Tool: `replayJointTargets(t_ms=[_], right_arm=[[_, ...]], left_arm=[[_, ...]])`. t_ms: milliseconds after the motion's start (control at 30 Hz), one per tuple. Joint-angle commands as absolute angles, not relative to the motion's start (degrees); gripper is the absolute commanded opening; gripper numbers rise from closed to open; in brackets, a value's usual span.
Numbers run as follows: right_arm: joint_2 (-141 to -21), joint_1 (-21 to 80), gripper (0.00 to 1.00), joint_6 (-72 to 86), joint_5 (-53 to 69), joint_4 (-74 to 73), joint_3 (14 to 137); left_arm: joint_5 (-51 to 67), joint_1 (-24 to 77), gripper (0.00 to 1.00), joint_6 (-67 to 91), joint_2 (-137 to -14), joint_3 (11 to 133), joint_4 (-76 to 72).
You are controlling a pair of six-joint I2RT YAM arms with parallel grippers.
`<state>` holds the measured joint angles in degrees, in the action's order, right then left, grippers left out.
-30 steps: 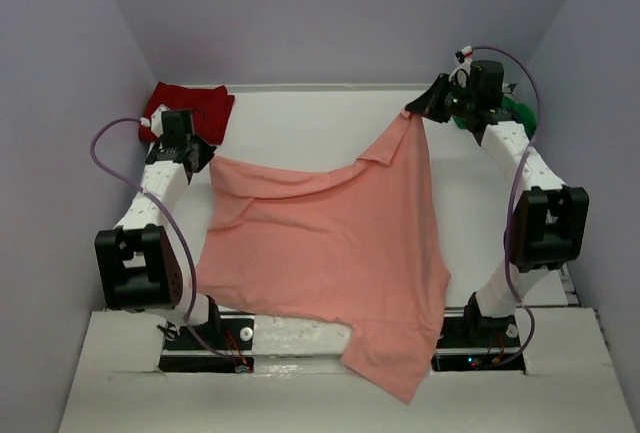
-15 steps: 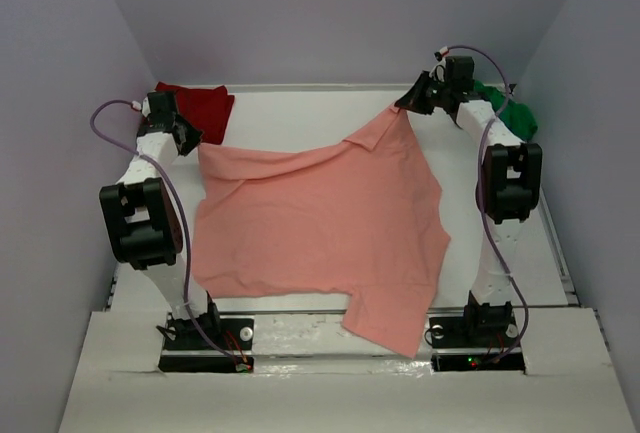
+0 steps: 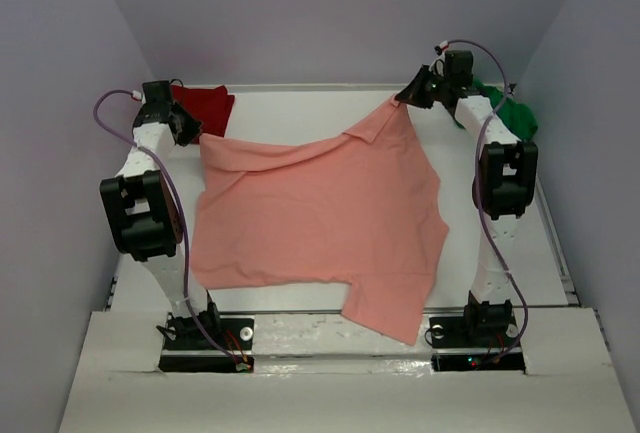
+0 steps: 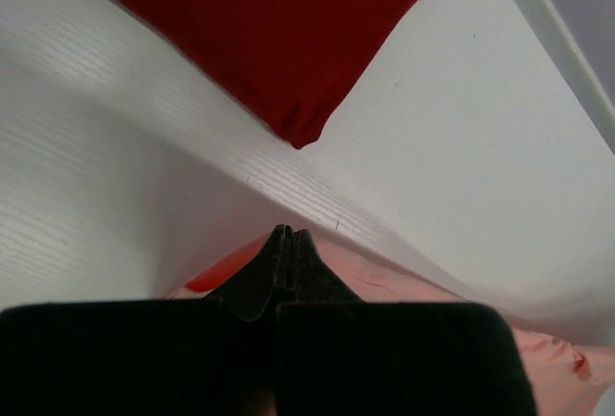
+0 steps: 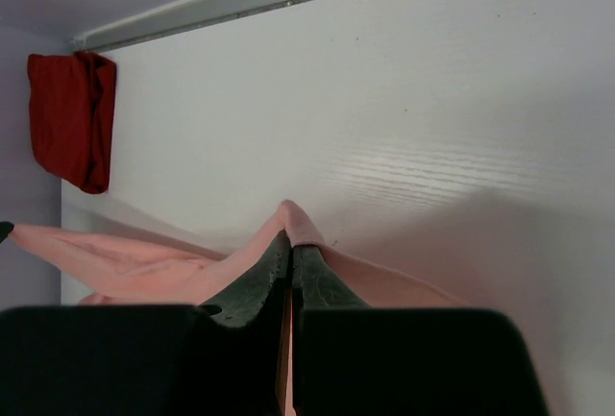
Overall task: Fold and stack the t-shirts
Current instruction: Flatten out the tshirt
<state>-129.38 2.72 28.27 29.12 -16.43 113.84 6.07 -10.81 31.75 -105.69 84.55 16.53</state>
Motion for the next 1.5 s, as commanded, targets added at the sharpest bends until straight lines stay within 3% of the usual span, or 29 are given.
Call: replayJointTargets(t_ms=[0, 200, 233, 267, 300, 333, 467, 800, 1033, 1467], right_arm=[[-131.7, 3.2, 0.00, 28.7, 29.0, -15.3, 118.8], [-136.3, 3.2, 0.00, 32.2, 29.4, -15.5, 125.4], [-138.1, 3.2, 0.09, 33.0, 29.4, -15.6, 127.3], [-138.9, 3.2, 0.23, 34.1, 29.2, -15.8, 128.3], [-140.0, 3.2, 0.51, 35.3, 28.4, -16.9, 129.3], [-140.1, 3.2, 0.55, 35.7, 28.1, -16.9, 130.0], [-136.3, 3.2, 0.59, 34.4, 26.0, -16.6, 126.7], [-120.2, 3.2, 0.62, 25.8, 23.0, -17.6, 109.2], [-111.5, 1.1, 0.62, 24.3, 23.9, -17.8, 90.9], [-107.9, -2.4, 0.61, 21.1, 21.2, -20.4, 80.6]], left_arm=[[8.5, -11.3, 0.00, 30.6, -106.4, 87.8, 16.5], [10.0, -11.2, 0.00, 30.6, -109.5, 90.9, 17.2], [11.8, -11.2, 0.00, 30.8, -110.9, 91.5, 17.4], [12.4, -11.2, 0.07, 30.8, -111.9, 92.5, 18.4], [12.8, -11.2, 0.22, 30.8, -113.5, 94.6, 19.2], [13.2, -11.2, 0.44, 31.1, -114.0, 95.4, 20.2], [12.2, -11.4, 0.63, 31.9, -111.4, 95.3, 19.0], [9.6, -12.1, 0.64, 30.6, -101.5, 96.9, 21.6], [11.6, -12.1, 0.63, 29.4, -94.3, 85.5, 25.7], [14.2, -12.2, 0.63, 26.0, -91.1, 82.0, 34.7]])
